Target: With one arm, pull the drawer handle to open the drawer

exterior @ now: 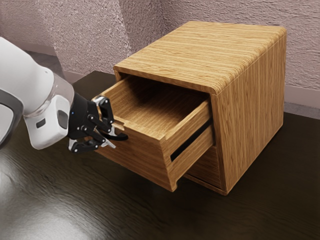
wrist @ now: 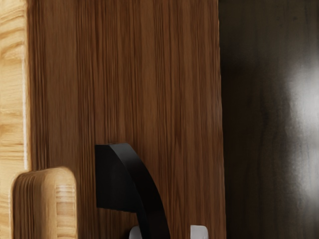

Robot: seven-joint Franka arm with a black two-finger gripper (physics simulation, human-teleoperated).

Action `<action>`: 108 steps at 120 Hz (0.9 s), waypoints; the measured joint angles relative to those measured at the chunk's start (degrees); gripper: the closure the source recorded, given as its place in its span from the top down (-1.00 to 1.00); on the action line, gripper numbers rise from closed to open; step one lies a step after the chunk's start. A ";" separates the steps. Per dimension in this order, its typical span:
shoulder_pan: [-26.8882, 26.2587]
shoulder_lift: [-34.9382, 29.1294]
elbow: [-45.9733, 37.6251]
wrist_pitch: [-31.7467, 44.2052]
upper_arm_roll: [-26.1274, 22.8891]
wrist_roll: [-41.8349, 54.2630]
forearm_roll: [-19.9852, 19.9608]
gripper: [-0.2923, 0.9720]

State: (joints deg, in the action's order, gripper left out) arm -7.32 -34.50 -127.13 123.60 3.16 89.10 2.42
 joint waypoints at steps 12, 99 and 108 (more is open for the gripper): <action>0.39 -2.24 -1.82 -0.05 -0.60 -0.38 -0.01 -0.71; 3.29 -14.27 -8.65 -5.35 -3.75 -1.29 0.26 -0.68; 3.57 -14.38 -8.74 -5.62 -4.15 -1.32 0.25 -0.67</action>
State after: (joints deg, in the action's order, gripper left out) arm -3.75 -48.88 -135.87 117.98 -0.99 87.78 2.67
